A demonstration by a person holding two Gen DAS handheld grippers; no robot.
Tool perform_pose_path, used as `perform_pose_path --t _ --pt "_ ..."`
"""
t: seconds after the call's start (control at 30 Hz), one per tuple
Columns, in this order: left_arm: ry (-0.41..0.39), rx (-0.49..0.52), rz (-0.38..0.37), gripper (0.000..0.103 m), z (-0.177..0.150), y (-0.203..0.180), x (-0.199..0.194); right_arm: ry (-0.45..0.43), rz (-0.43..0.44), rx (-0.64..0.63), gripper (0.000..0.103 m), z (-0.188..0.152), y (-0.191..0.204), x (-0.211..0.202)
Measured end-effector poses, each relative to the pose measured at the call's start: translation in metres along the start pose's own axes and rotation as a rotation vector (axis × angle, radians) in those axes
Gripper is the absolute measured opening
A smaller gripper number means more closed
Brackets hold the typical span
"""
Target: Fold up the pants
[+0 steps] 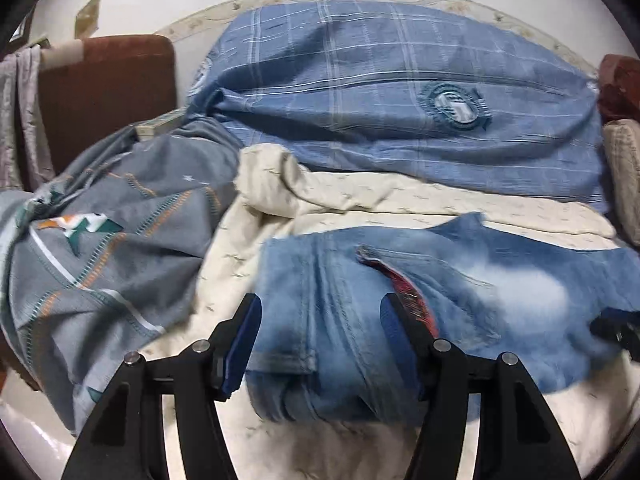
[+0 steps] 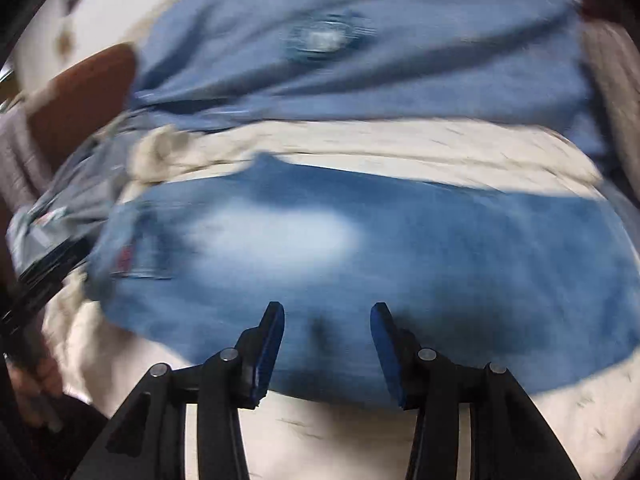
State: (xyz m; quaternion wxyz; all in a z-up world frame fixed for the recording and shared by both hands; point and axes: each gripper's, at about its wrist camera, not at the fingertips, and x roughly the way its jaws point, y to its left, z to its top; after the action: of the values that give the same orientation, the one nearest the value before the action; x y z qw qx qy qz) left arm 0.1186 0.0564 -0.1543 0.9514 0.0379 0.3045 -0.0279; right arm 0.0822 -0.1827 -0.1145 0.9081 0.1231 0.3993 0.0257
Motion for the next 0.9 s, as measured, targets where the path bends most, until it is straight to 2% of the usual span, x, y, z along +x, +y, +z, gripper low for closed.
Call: perform_pose_path --t 0.1,0.2,0.27,0.33,0.47,0.53,0.6,0.7,0.77,0.83,0.9 --pt "0.077 -0.011 0.051 0.063 0.0 0.002 0.02 0.032 0.065 -0.039 0.049 0.002 0.034 0.018" --pt "0.164 -0.008 0.098 0.063 -0.005 0.006 0.037 0.049 0.058 -0.093 0.049 -0.008 0.057 0.031" --pt "0.208 -0.017 0.096 0.063 -0.01 0.011 0.044 0.072 0.041 -0.117 0.049 -0.015 0.066 0.044" --pt "0.218 -0.003 0.107 0.066 -0.013 0.011 0.044 0.073 0.009 -0.152 0.049 -0.021 0.073 0.054" --pt "0.214 0.107 0.178 0.067 -0.018 -0.002 0.045 0.085 -0.015 -0.209 0.049 -0.029 0.075 0.05" --pt "0.194 0.116 0.193 0.067 -0.014 -0.005 0.039 0.097 0.008 -0.223 0.049 -0.025 0.07 0.045" --pt "0.126 0.101 0.188 0.067 -0.008 -0.006 0.026 0.068 0.033 -0.173 0.048 -0.015 0.053 0.032" --pt "-0.042 0.1 0.189 0.067 0.002 -0.013 -0.001 0.004 -0.019 -0.103 0.048 0.002 0.018 0.015" --pt "-0.127 0.101 0.156 0.068 0.004 -0.022 -0.015 -0.042 -0.085 -0.001 0.048 0.015 -0.027 0.003" --pt "-0.154 0.103 0.11 0.072 0.004 -0.032 -0.019 -0.054 -0.128 0.09 0.048 0.024 -0.065 -0.003" --pt "-0.13 0.131 0.043 0.074 0.004 -0.05 -0.013 -0.064 -0.201 0.155 0.048 0.033 -0.105 -0.006"
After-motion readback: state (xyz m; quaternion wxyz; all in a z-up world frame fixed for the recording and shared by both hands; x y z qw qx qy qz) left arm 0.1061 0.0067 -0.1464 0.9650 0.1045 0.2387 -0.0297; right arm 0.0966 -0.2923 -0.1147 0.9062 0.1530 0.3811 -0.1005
